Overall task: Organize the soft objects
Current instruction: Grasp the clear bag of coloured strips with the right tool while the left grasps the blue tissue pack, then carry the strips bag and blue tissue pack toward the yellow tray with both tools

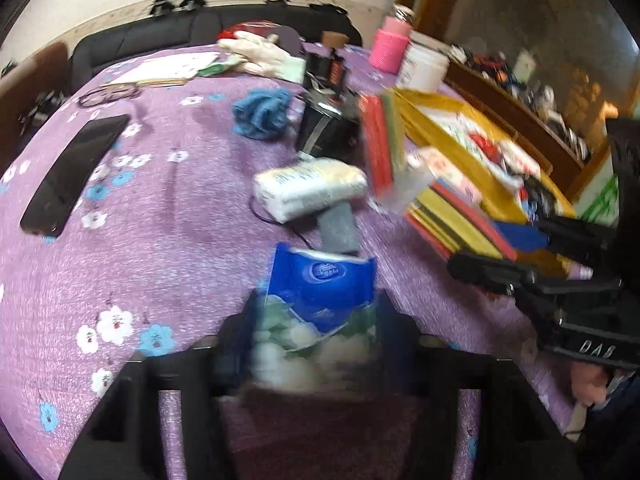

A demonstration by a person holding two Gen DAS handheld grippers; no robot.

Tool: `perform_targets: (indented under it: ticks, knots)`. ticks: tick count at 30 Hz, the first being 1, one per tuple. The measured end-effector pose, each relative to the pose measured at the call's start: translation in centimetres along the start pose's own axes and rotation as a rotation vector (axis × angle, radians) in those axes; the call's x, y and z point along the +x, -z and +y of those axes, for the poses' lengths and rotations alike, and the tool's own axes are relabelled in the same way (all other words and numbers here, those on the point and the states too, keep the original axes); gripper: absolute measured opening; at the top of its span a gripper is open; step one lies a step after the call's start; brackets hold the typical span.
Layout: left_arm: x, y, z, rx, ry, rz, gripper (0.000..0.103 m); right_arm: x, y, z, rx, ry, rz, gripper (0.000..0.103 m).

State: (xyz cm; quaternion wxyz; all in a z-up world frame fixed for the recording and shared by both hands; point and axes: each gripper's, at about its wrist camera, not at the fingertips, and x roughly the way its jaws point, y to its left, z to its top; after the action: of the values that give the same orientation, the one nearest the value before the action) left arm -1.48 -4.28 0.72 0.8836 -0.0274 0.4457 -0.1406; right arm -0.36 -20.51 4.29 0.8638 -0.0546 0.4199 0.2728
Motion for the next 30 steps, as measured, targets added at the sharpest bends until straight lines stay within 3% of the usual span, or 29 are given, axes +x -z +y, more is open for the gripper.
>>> perform_targets:
  ticks: [4,10,16,30]
  knots:
    - [-0.5,-0.1,0.6,-0.047,-0.036,-0.036,0.050,0.1,0.0,0.1,0.008,-0.007,-0.010,0.047]
    - [-3.2,-0.3,2.9,-0.178,-0.143,-0.212,0.050,-0.3,-0.6,0.4,0.045,0.000,-0.055,0.047]
    - [-5.0,-0.1,5.8,-0.308,-0.214,-0.315,0.051,0.0,-1.0,1.7,0.038,0.009,-0.057,0.047]
    - [-5.4,-0.2,5.2,-0.275,-0.259,-0.341,0.051,0.4,-2.6,3.3,0.000,0.023,-0.069,0.047]
